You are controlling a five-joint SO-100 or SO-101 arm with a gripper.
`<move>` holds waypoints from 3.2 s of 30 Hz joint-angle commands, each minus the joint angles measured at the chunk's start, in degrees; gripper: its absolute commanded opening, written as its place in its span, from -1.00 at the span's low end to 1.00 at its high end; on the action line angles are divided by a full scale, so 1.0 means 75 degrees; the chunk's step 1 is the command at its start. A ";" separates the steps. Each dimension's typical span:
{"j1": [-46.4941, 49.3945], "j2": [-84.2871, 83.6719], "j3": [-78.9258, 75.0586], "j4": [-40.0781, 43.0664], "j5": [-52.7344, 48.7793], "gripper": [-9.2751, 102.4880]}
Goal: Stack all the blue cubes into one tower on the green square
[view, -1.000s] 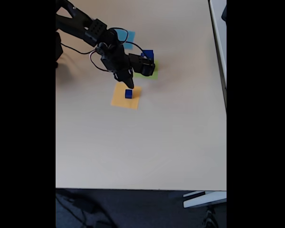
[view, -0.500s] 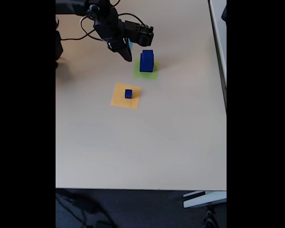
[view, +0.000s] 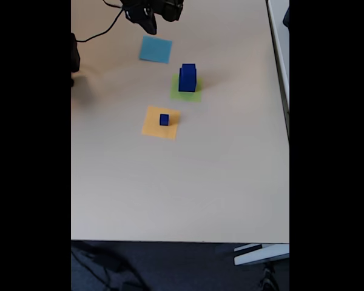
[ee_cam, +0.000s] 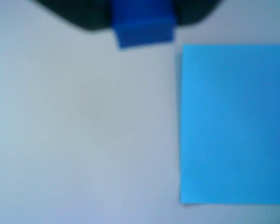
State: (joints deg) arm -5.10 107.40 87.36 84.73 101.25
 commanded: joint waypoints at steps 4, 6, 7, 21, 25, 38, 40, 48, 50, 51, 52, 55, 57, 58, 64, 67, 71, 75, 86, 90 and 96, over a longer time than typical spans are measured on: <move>-0.1137 -0.0937 -0.0551 0.0035 0.0832 -0.83; -0.1395 -0.1535 -0.0996 0.0023 0.0961 -0.83; -0.1500 -0.1793 -0.1195 0.0023 0.1020 -0.83; -0.1922 -0.3574 -0.1746 -0.1324 0.1125 -0.83; -0.1992 -0.3562 -0.1207 -0.2098 0.1324 -0.83; -0.2437 -0.3352 0.0715 -0.2977 0.2379 -0.83; -0.2309 -0.3305 0.0891 -0.3188 0.2180 -0.83; -0.1969 -0.3223 0.1453 -0.4172 0.1512 -0.83; -0.1910 -0.3234 0.1418 -0.4195 0.1406 -0.83; -0.1898 -0.3234 0.1418 -0.4219 0.1359 -0.83; -0.1898 -0.3234 0.1418 -0.4219 0.1348 -0.83; -0.1887 -0.3164 0.1523 -0.4266 0.1312 -0.83; -0.1840 -0.3129 0.1605 -0.4301 0.1289 -0.83; -0.1805 -0.3117 0.1664 -0.4359 0.1242 -0.82; -0.1652 -0.2988 0.2133 -0.4781 0.1055 -0.83; -0.1605 -0.2977 0.2238 -0.4922 0.1008 -0.83; -0.1605 -0.2977 0.2273 -0.4992 0.1043 -0.82; -0.1688 -0.3000 0.2285 -0.5016 0.1172 -0.83; -0.1840 -0.3035 0.2379 -0.5051 0.1547 -0.75; -0.1887 -0.3047 0.2379 -0.5063 0.1629 -0.62; -0.1898 -0.3035 0.2379 -0.5098 0.1570 -0.53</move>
State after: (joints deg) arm -19.07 80.60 105.47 47.55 113.12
